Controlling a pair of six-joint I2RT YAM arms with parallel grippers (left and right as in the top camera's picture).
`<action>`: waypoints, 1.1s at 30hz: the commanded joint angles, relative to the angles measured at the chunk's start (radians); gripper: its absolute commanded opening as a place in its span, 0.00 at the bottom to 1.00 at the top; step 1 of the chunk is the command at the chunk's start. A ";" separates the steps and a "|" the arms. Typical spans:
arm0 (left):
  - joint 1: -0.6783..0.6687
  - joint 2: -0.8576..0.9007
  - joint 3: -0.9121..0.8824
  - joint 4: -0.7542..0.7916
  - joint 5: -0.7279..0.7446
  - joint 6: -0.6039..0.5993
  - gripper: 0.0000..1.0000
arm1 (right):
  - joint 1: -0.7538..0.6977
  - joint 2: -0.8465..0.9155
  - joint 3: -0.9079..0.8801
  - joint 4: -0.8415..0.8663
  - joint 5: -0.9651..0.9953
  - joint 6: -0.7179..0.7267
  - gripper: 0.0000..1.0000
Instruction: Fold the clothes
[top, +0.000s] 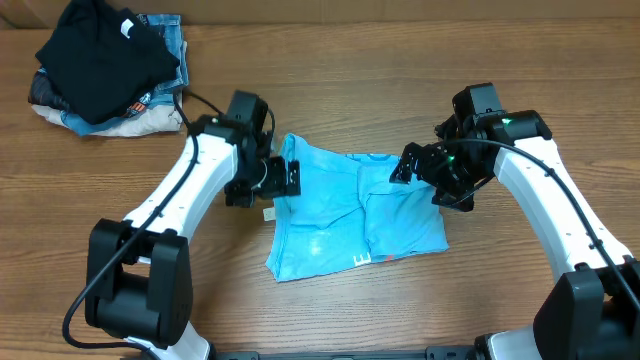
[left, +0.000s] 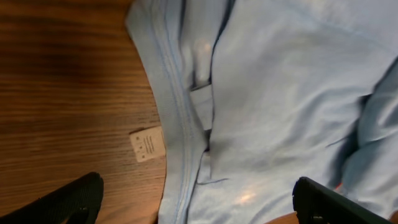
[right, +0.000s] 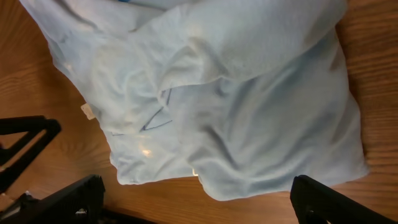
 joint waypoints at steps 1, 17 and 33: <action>0.011 -0.002 -0.053 0.031 0.038 -0.002 1.00 | 0.003 -0.024 0.027 -0.005 0.014 -0.030 1.00; 0.087 0.087 -0.153 0.174 0.205 0.017 1.00 | 0.003 -0.024 0.027 -0.007 0.014 -0.030 1.00; 0.014 0.314 -0.153 0.196 0.340 0.016 1.00 | 0.003 -0.024 0.027 -0.007 0.014 -0.036 1.00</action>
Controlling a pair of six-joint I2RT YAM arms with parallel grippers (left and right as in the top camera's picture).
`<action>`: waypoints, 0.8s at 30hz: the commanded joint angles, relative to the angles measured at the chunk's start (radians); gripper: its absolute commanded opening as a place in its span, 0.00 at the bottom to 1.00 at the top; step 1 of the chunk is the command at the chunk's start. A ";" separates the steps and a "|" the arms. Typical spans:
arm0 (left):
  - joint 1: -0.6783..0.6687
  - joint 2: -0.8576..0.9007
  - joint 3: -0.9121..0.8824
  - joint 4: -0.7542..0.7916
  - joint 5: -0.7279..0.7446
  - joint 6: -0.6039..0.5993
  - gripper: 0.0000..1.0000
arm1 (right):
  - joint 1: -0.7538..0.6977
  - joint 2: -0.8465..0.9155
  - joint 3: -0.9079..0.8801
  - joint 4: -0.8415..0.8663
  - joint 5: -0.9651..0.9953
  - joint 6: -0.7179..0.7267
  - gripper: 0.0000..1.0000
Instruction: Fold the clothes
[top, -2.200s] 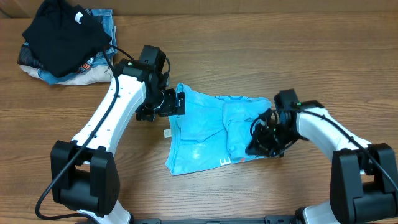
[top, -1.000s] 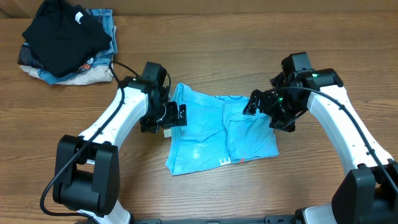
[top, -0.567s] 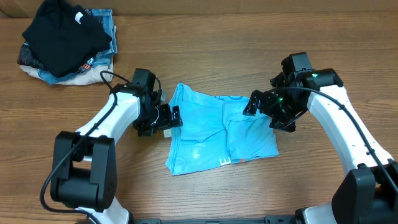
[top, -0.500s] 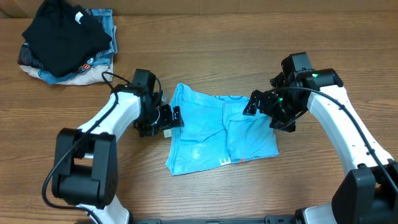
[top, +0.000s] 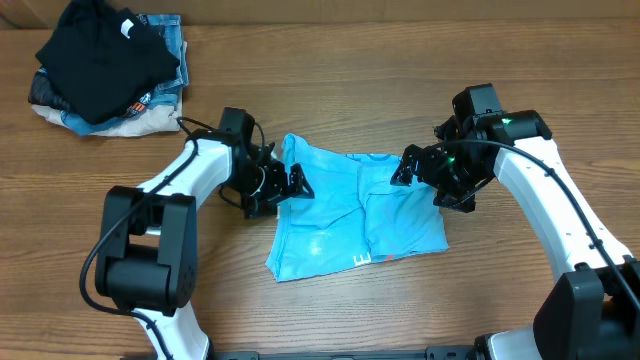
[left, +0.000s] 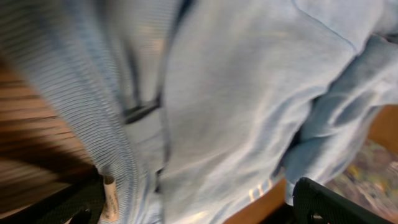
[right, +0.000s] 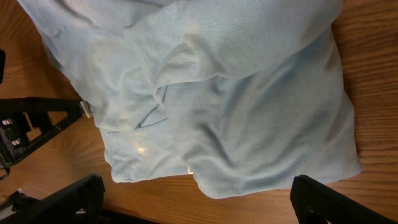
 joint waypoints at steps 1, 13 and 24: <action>-0.061 0.161 -0.070 0.023 -0.043 0.016 1.00 | 0.003 -0.024 0.027 0.002 0.007 -0.018 1.00; -0.070 0.171 -0.069 0.023 -0.052 0.016 0.06 | 0.003 -0.024 0.027 0.002 0.007 -0.021 1.00; -0.016 0.170 0.006 -0.195 -0.370 0.013 0.04 | 0.003 -0.024 0.027 -0.017 0.043 -0.021 1.00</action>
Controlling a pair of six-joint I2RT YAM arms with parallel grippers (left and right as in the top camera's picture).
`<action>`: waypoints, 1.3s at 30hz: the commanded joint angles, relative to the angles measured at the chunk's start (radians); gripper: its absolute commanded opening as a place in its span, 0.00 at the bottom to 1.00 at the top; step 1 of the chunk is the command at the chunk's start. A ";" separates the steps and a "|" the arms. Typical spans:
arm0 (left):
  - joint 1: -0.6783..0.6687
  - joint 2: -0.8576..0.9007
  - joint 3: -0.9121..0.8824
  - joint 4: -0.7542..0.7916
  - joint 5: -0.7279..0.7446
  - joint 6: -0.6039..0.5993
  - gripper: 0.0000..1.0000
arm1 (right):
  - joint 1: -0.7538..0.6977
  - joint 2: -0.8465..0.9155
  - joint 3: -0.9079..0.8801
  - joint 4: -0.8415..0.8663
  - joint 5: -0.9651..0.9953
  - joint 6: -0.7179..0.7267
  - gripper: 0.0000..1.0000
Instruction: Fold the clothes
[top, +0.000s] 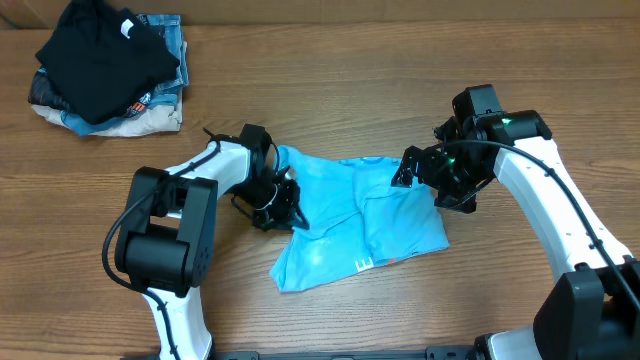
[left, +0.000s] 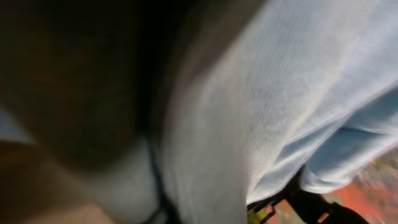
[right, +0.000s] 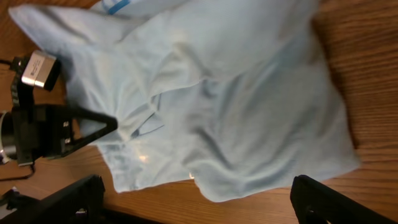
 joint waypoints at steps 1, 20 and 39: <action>0.040 0.069 0.005 -0.076 -0.438 0.010 0.04 | 0.003 -0.024 0.027 -0.004 0.038 -0.006 1.00; 0.147 0.023 0.513 -0.545 -0.703 -0.047 0.04 | 0.003 -0.021 0.025 0.042 0.078 -0.005 1.00; -0.246 -0.131 0.529 -0.628 -0.675 -0.189 0.05 | 0.003 -0.021 0.025 0.029 0.100 -0.002 1.00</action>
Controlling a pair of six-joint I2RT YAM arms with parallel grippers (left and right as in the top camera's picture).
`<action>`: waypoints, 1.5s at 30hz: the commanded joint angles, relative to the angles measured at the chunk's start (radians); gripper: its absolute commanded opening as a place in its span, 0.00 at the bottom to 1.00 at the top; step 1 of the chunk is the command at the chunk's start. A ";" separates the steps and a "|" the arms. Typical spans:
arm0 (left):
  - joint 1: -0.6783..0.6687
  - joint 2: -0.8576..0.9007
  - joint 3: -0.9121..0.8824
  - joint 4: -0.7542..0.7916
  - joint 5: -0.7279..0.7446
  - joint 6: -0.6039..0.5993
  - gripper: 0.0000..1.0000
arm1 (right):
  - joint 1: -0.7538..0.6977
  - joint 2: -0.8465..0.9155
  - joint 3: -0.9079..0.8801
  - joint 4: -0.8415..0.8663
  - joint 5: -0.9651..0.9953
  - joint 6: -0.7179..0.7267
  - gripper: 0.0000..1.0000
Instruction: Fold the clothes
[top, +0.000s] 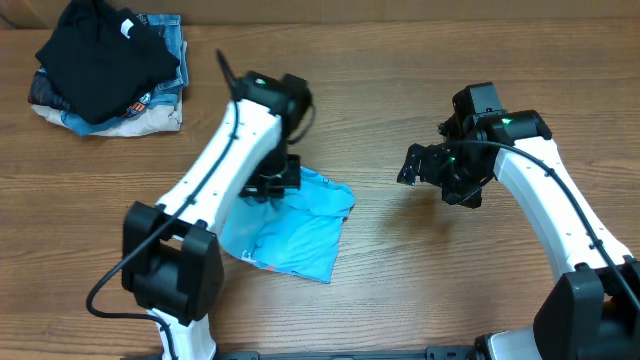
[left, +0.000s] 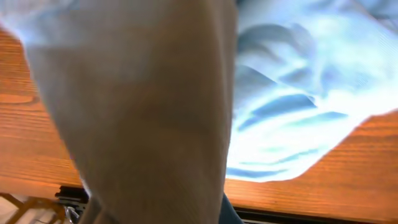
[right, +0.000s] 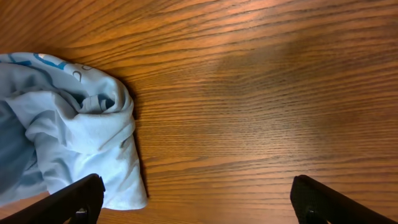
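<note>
A light blue garment (top: 292, 230) lies bunched on the wooden table, left of the middle. Its upper edge is lifted by my left gripper (top: 272, 182), which is shut on it. In the left wrist view a hanging fold of the cloth (left: 143, 112) fills the lens and hides the fingers, with the rest of the garment (left: 292, 106) below. My right gripper (top: 432, 178) hovers open over bare wood to the right of the garment. The right wrist view shows the right gripper (right: 199, 204) empty with its jaws wide apart, and the garment's edge (right: 74, 137) at the left.
A pile of other clothes (top: 100, 65), black on top, sits at the table's far left corner. Bare table (top: 420, 280) stretches between the garment and the right arm and along the front edge.
The garment lay spread between both grippers; it is now bunched further left, its edge lifted in my raised left gripper. The right gripper is in the same place, now over bare wood.
My left gripper was open above the spread garment's left edge, with the right gripper open over its right side. It then sat lower at that edge, then pressed into the cloth. Now it holds the edge up and the garment lies gathered to the left.
</note>
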 joint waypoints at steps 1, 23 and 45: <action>-0.048 -0.019 0.013 0.005 0.013 -0.059 0.05 | 0.003 -0.021 0.025 -0.006 0.011 0.001 1.00; -0.264 -0.006 -0.097 0.183 0.072 -0.211 0.07 | -0.016 -0.021 0.025 0.071 0.072 0.050 1.00; -0.550 0.019 -0.138 0.347 0.056 -0.252 0.40 | -0.302 -0.021 0.025 0.107 0.115 0.046 1.00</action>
